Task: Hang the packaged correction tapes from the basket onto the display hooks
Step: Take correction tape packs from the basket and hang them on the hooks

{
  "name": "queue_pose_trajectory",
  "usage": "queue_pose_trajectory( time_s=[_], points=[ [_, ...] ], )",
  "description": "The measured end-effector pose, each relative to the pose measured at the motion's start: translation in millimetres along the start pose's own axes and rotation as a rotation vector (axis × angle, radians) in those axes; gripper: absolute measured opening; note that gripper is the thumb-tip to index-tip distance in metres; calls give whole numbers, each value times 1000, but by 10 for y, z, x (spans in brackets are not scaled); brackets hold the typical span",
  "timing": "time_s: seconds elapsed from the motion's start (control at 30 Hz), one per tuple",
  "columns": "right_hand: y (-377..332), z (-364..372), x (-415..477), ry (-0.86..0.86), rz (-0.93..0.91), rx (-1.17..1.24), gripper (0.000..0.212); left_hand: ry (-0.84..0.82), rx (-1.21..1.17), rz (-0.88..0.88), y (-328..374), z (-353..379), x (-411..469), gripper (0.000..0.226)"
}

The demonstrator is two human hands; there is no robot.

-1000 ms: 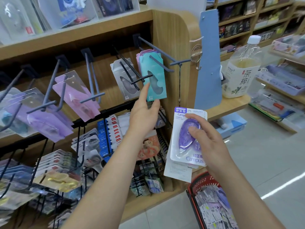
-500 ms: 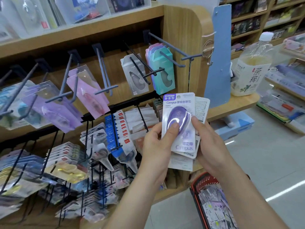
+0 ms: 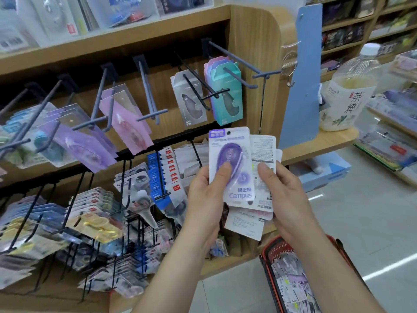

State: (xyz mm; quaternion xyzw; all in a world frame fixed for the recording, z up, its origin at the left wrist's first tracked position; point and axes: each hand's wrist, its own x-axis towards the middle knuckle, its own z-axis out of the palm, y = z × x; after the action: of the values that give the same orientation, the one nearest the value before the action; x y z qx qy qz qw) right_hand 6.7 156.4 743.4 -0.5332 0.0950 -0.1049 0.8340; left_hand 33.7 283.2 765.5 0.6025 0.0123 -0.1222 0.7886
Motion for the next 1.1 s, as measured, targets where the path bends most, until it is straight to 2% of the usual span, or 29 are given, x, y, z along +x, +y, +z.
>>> queue_pose_trajectory(
  time_s=[0.13, 0.27, 0.4, 0.5, 0.63, 0.77, 0.87, 0.93, 1.03, 1.1],
  points=[
    [-19, -54, 11, 8, -28, -67, 21, 60, -60, 14, 78, -216, 24, 23],
    [-38, -3, 16, -66, -86, -151, 23, -27, -150, -90, 128, -332, -73, 44],
    [11, 161, 18, -148, -109, -206, 26, -20, -81, -49, 92, -384, -197, 28],
    [71, 248, 52, -239, -19, -224, 35, 90, -59, 21, 126, -476, -275, 28],
    [190, 394, 62, -420, 92, -204, 33, 316, -132, 135, 156, -597, -351, 35],
    [349, 470, 92, -392, 176, -271, 20, 462, -119, 242, 231, -738, -458, 23],
    [397, 450, 166, -383, 114, -433, 30, 570, 184, 386, 251, -886, -582, 25],
    [404, 459, 171, -397, 145, -426, 32, 534, 613, 662, 273, -1021, -682, 28],
    [378, 513, 135, -378, 340, -224, 33, 194, 1335, 1126, 303, -1223, -786, 17],
    [352, 529, 131, -421, 451, -150, 36, -40, 1537, 1262, 341, -1315, -819, 8]
  ],
)
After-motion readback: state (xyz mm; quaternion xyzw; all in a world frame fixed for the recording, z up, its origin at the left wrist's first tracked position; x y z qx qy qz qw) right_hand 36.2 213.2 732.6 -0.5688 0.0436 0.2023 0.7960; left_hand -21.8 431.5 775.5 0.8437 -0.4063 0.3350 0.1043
